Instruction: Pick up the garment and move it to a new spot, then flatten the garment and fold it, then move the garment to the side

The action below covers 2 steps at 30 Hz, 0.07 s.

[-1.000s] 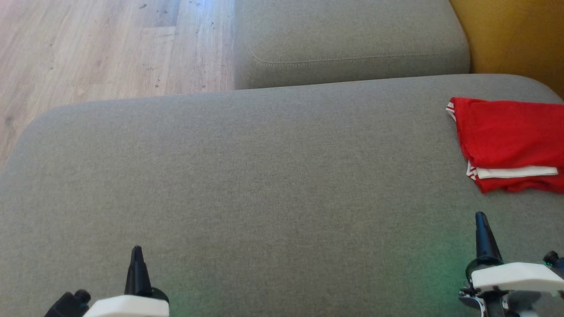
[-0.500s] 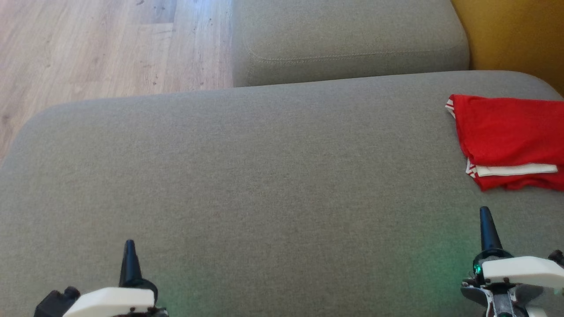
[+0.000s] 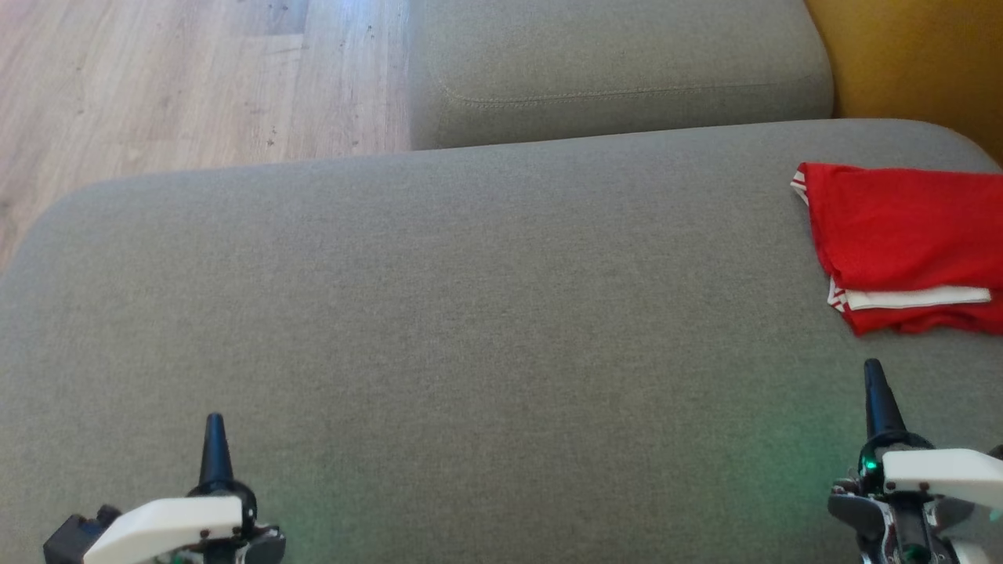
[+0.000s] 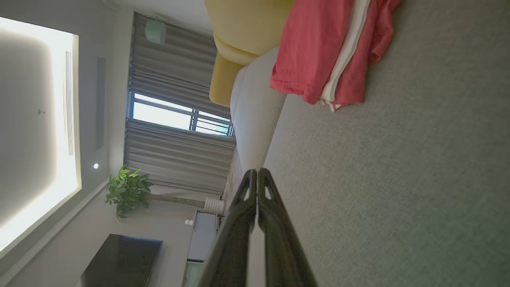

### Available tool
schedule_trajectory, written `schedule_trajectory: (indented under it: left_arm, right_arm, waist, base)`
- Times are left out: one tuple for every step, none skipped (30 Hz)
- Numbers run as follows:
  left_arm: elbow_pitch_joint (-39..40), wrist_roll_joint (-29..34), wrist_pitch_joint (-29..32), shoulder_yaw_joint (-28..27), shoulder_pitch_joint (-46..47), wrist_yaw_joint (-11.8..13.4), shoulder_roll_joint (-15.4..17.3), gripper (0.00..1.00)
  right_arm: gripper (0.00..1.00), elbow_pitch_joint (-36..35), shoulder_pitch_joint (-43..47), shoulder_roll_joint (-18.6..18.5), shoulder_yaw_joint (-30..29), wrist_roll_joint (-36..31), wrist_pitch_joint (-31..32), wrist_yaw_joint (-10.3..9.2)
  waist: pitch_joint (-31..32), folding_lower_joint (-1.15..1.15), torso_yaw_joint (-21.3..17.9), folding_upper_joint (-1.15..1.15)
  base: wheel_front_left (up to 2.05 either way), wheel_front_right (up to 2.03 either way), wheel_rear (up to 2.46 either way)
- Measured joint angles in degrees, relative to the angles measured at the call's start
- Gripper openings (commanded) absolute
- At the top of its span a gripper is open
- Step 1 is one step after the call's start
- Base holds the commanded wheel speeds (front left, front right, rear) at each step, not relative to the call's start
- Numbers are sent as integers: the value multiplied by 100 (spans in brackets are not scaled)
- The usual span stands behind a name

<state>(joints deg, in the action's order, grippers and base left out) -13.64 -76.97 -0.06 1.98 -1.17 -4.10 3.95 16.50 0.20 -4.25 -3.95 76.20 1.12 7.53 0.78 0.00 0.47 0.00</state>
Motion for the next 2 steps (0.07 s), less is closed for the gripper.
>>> schedule_trajectory:
  left_arm:
    - [-12, -63, 5, -15, 2, -1, 0, 0]
    - [-21, -123, 10, -21, 3, -2, -1, 0]
  right_arm:
    - [0, 0, -9, 2, -7, 65, 5, 0]
    - [0, 0, -25, 7, -16, 119, 54, 0]
  waist:
    - [-4, 0, -2, 0]
    - [-7, 0, -4, 0]
  base:
    - [0, 0, 0]
    - [0, 0, 0]
